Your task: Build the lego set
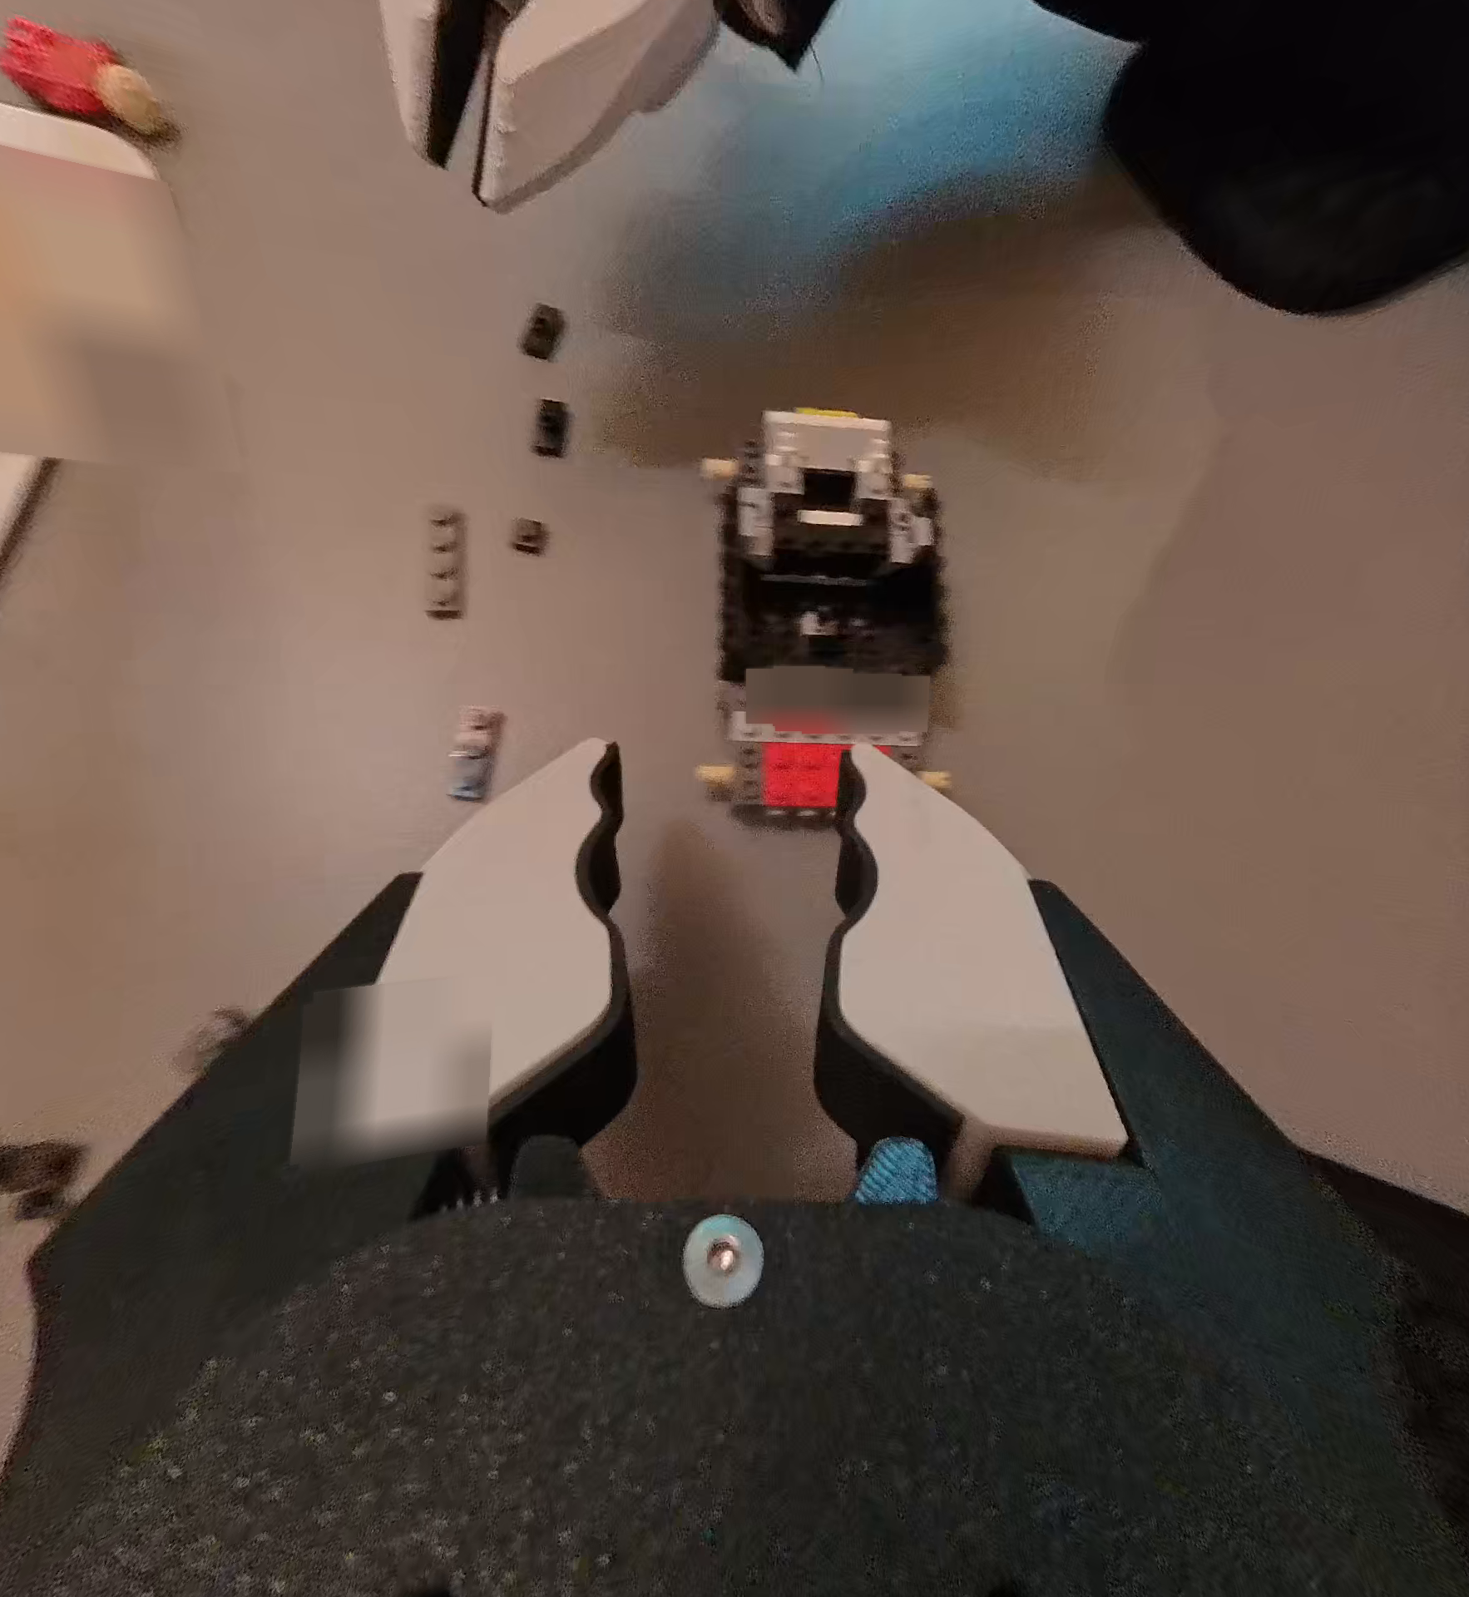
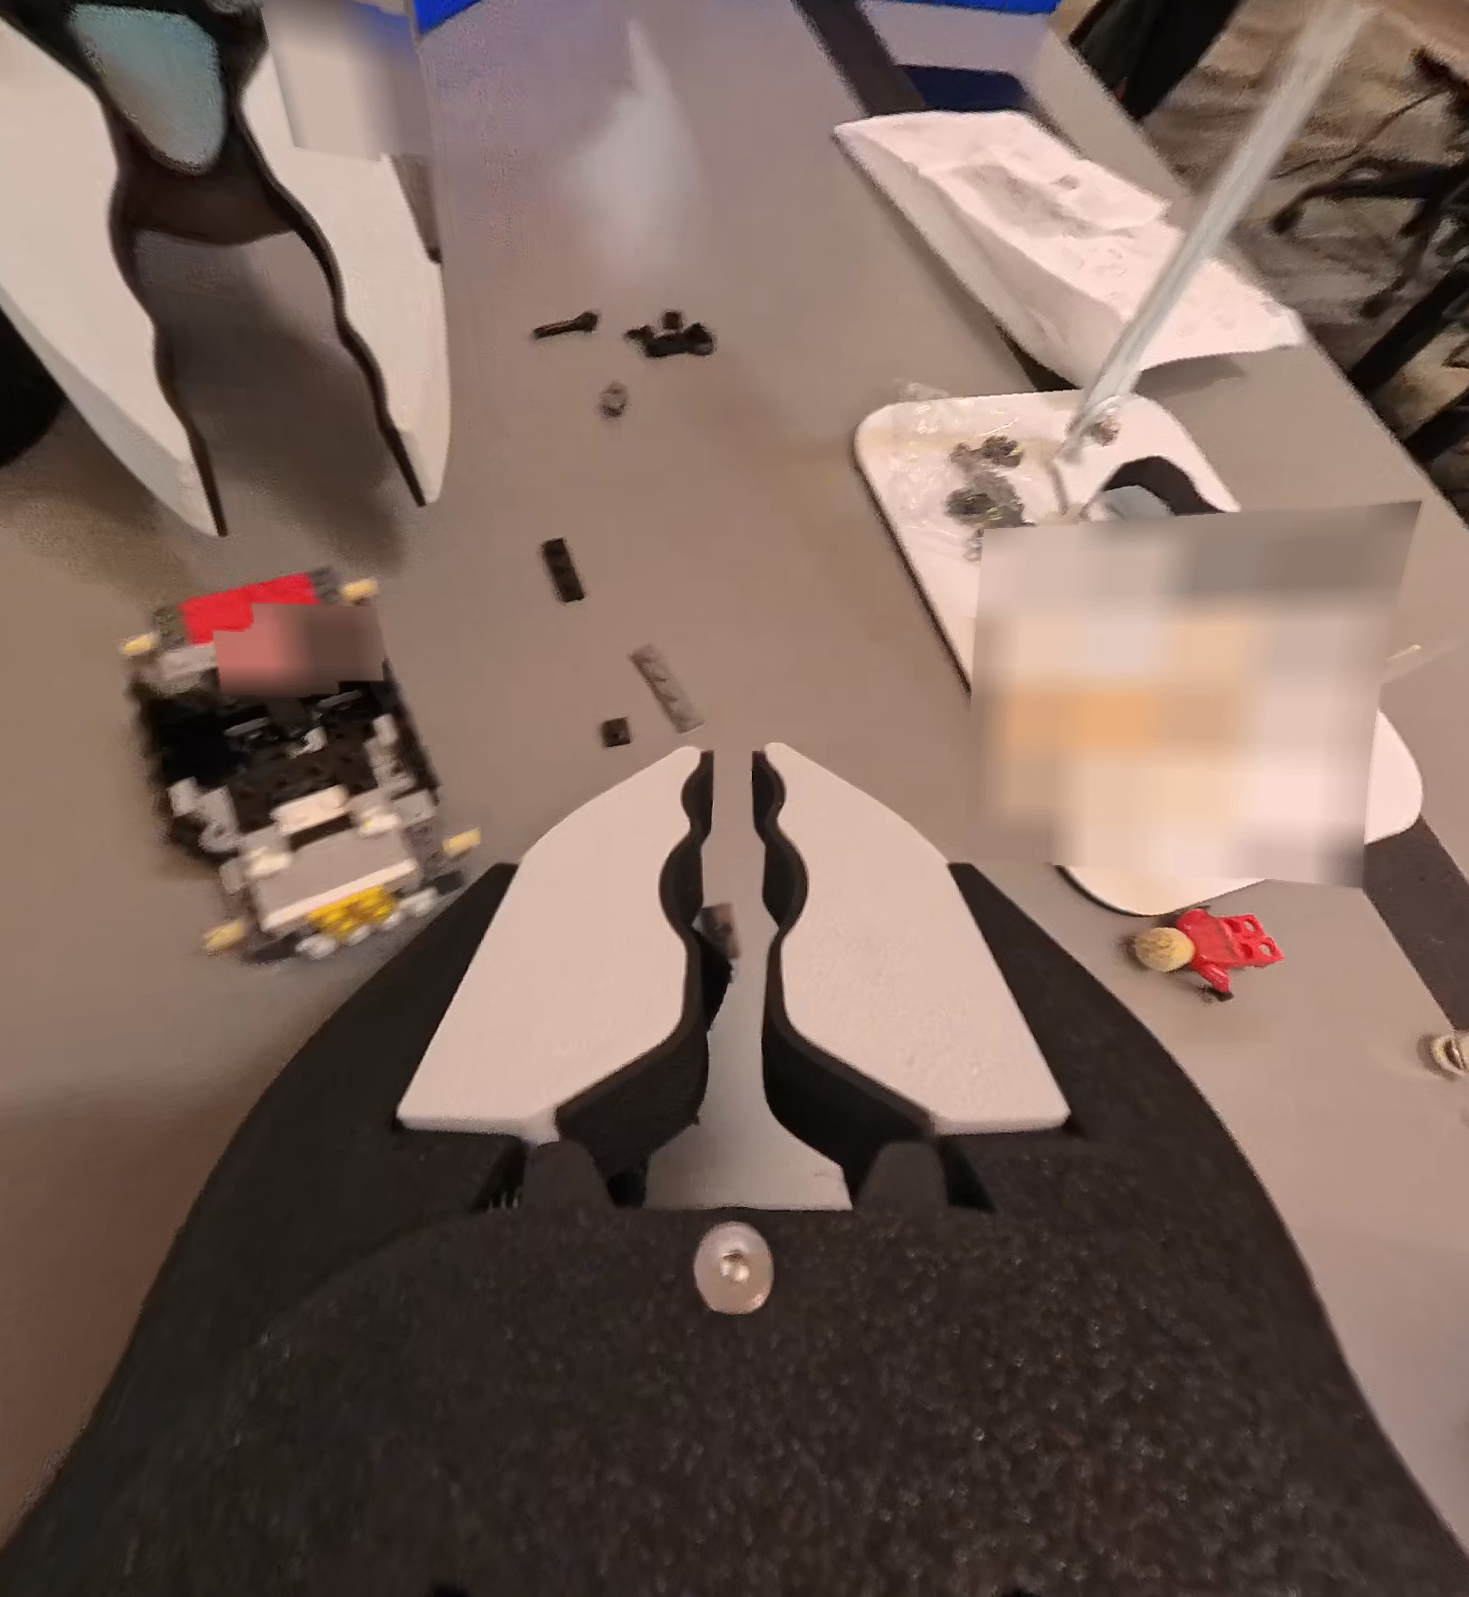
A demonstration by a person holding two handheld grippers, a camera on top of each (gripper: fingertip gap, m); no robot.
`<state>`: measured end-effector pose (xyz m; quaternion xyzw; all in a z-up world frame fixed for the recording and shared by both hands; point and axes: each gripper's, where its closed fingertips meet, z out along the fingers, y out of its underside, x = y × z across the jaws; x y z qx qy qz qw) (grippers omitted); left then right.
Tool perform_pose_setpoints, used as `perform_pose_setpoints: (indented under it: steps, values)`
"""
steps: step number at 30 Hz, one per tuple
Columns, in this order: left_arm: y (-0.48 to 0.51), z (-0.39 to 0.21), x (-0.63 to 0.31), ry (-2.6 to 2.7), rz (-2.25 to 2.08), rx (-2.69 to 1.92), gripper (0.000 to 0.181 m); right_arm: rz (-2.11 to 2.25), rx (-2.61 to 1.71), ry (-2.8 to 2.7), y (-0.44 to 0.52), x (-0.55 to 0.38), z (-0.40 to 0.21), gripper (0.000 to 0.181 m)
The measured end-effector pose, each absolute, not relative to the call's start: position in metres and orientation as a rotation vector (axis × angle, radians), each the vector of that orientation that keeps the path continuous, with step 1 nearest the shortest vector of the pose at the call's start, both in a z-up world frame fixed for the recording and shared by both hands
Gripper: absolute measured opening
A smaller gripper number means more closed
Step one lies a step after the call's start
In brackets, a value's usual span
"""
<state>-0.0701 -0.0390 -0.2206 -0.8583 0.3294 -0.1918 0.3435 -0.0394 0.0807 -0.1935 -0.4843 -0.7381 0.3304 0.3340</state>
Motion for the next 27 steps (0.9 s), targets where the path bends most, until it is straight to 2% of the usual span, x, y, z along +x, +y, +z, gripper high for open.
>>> perform_pose_setpoints:
  steps: [5, 9, 10, 14, 21, 27]
  values:
    - [-0.062, -0.239, -0.044, 0.943, -0.517, -2.235, 0.069, 0.860, -1.171, -2.199, 0.034, -0.009, -0.194, 0.019]
    - [-0.059, -0.247, -0.038, 0.967, -0.474, -2.232, 0.065, 0.849, -1.167, -2.314, 0.004, 0.015, -0.215, 0.038]
    - [-0.058, -0.247, -0.037, 0.967, -0.458, -2.226, 0.059, 0.829, -1.176, -2.320, 0.003, 0.017, -0.220, 0.039]
    - [-0.058, -0.248, -0.037, 0.941, -0.413, -2.253, 0.058, 0.798, -1.205, -2.325, 0.003, 0.017, -0.232, 0.039]
    - [-0.064, -0.247, -0.034, 0.906, -0.415, -2.264, 0.052, 0.744, -1.208, -2.231, 0.019, 0.006, -0.233, 0.024]
    - [-0.062, -0.250, -0.035, 0.876, -0.434, -2.259, 0.052, 0.787, -1.210, -2.236, 0.016, 0.006, -0.235, 0.022]
